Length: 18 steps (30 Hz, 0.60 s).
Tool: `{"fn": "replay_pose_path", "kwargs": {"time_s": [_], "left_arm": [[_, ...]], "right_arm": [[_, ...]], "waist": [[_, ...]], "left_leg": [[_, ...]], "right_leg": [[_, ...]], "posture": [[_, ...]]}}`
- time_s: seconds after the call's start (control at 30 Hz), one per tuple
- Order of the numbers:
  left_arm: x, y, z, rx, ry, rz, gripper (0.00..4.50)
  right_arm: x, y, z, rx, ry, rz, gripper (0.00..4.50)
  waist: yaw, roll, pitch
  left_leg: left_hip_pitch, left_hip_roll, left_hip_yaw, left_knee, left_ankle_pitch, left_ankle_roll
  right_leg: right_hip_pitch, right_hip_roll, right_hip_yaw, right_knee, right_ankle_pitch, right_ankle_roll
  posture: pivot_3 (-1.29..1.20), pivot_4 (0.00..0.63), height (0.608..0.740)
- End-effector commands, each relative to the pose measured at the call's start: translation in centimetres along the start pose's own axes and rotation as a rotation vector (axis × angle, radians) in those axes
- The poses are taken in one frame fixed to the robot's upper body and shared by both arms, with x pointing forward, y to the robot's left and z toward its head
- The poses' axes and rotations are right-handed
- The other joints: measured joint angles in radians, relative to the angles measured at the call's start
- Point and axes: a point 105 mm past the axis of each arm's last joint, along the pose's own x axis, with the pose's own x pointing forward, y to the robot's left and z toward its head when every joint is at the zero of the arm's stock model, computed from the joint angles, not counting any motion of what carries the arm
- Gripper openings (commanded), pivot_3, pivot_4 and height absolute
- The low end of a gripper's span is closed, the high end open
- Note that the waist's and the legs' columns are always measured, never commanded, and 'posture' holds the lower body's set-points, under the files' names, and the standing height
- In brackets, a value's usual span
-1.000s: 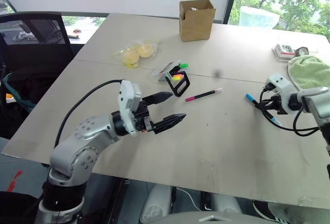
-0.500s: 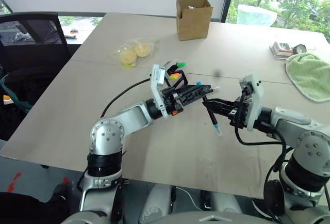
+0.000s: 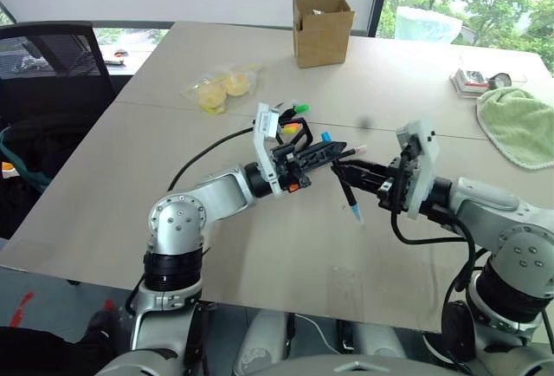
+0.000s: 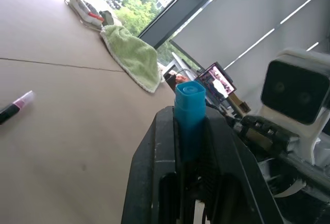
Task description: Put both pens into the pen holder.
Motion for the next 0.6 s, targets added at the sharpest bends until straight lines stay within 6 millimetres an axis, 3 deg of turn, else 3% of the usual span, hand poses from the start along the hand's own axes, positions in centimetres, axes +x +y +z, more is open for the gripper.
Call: {"fn": "replay_pose_path", "kwargs": {"time_s": [0.03, 0.07, 0.1, 0.17, 0.2, 0.27, 0.33, 0.4, 0.6], "left_arm": [[-0.6, -1.3, 2.4, 0.270, -0.039, -0.013, 0.00], [-0.8, -1.4, 3.1, 0.325, -0.053, -0.004, 0.00], [-1.0, -1.7, 3.8, 0.380, -0.065, -0.003, 0.00], [-1.2, -2.6, 5.0, 0.470, -0.100, -0.024, 0.00], [-1.3, -3.0, 5.4, 0.498, -0.113, -0.033, 0.00], [-1.2, -3.3, 7.6, 0.687, -0.127, 0.122, 0.00], [-0.8, -4.2, 8.8, 0.897, -0.107, 0.166, 0.00], [-0.3, -5.1, 8.2, 1.088, -0.056, 0.089, 0.00], [0.3, -3.7, 8.4, 1.280, -0.052, 0.153, 0.00]], "right_arm": [[-1.3, 0.9, 1.9, -0.142, -0.060, 0.042, 3.03], [-1.6, 0.5, 2.2, -0.167, -0.061, 0.019, 3.21], [-2.2, 0.1, 2.3, -0.207, -0.045, -0.008, 3.86], [-3.3, -0.4, 2.6, -0.279, -0.014, -0.039, 4.46], [-3.6, -0.6, 2.7, -0.307, -0.007, -0.050, 4.46], [-4.5, -0.5, 3.3, -0.386, 0.004, -0.054, 4.46], [-4.8, -0.5, 3.5, -0.418, 0.015, -0.047, 4.46], [-4.7, -0.6, 3.4, -0.425, 0.020, -0.050, 4.46], [-4.1, -0.9, 2.9, -0.442, 0.010, -0.059, 4.46]], "waist": [[-0.001, 0.000, 0.000], [0.001, 0.000, 0.000], [0.003, 0.000, 0.000], [0.007, 0.000, 0.000], [0.007, 0.000, 0.000], [0.006, 0.000, 0.001], [0.005, -0.001, 0.001], [0.000, 0.000, 0.001], [0.001, 0.000, 0.001]], "left_leg": [[0.000, 0.000, 0.001, -0.001, 0.000, 0.000], [0.000, 0.000, 0.001, -0.001, 0.000, 0.000], [0.000, 0.000, 0.001, -0.001, 0.000, 0.000], [-0.001, 0.000, 0.000, -0.001, 0.000, 0.000], [-0.001, 0.000, 0.000, 0.000, 0.000, 0.000], [-0.002, 0.000, 0.000, 0.000, 0.000, 0.000], [-0.002, 0.000, 0.000, -0.001, -0.002, 0.004], [-0.001, 0.001, 0.001, -0.002, -0.002, 0.004], [-0.001, 0.002, 0.002, -0.002, -0.002, 0.004]], "right_leg": [[0.000, 0.001, 0.000, 0.000, 0.000, 0.000], [0.000, 0.001, 0.000, 0.000, 0.000, 0.000], [0.000, 0.001, 0.000, -0.001, 0.000, 0.000], [0.000, 0.001, 0.000, -0.002, 0.000, 0.000], [0.000, 0.000, 0.000, -0.002, 0.000, 0.000], [0.000, -0.002, 0.000, -0.003, 0.000, 0.000], [0.000, -0.003, 0.000, -0.003, 0.000, 0.000], [0.000, -0.002, 0.000, -0.003, 0.000, 0.000], [0.000, -0.002, 0.001, -0.003, 0.000, 0.000]], "posture": [[0.00, 0.150, 0.740], [0.00, 0.150, 0.740], [0.00, 0.150, 0.740], [0.00, 0.150, 0.740], [0.00, 0.150, 0.740], [0.00, 0.150, 0.740], [0.00, 0.150, 0.740], [0.00, 0.150, 0.740], [0.00, 0.150, 0.740]]}}
